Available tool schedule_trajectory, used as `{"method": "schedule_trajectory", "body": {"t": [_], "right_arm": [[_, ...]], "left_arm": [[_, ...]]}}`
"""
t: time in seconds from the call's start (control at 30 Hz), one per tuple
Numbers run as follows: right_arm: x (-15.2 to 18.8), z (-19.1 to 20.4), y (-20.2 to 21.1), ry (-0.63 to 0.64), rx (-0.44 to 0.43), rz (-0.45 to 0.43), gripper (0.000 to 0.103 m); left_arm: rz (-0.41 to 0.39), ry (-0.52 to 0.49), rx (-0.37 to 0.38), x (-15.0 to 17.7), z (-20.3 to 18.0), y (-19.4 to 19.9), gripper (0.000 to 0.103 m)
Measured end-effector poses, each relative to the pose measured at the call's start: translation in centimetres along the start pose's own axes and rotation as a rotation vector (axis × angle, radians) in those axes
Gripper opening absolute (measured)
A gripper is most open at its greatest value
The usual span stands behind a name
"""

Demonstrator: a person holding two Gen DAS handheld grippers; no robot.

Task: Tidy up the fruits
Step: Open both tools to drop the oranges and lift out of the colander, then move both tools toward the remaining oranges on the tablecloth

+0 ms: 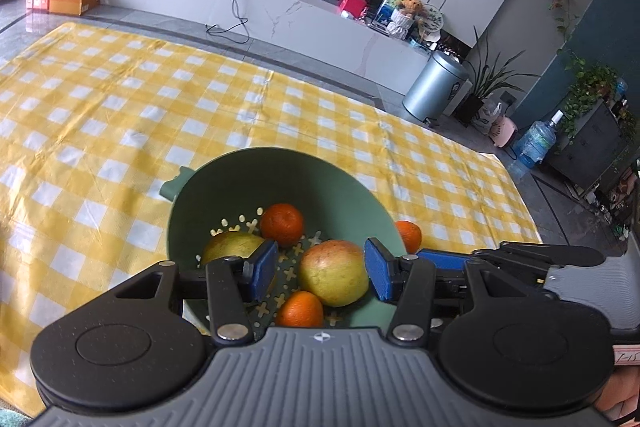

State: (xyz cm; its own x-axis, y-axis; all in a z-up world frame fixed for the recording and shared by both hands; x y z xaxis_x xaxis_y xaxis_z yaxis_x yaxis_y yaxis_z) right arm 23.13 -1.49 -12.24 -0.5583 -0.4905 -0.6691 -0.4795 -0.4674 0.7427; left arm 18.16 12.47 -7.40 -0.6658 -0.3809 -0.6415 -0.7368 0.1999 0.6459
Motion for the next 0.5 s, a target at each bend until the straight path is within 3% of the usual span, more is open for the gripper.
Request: {"method": "schedule_trajectory", "body": {"t": [0.27,0.5], "right_arm": [[1.9,-5.3,4.3,-0.105,0.087,-0.12,0.048],[5.2,-9.4,5.9,-0.189,0.142,-0.16,0.05]], "left_arm": [[-0.028,-0.118,0.032,0.2,-4.0,0.2,0.058],[-0.018,-0.232,0.057,1.2,-7.3,-0.9,0.06]]}}
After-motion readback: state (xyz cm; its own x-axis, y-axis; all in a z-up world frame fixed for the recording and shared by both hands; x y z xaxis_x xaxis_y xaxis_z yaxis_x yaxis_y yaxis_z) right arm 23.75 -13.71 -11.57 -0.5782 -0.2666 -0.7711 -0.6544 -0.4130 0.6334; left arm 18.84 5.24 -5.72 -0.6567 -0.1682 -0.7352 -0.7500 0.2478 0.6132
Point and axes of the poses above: each gripper's, at about its wrist camera, not at the fingertips, and y roughly against the way its jaws point, z to its left, x to its underside, the point moved 10 cm from there along -y, roughly the way its jaws point, and after that the axes turned 3 degrees about x, right-handed, at the moved point
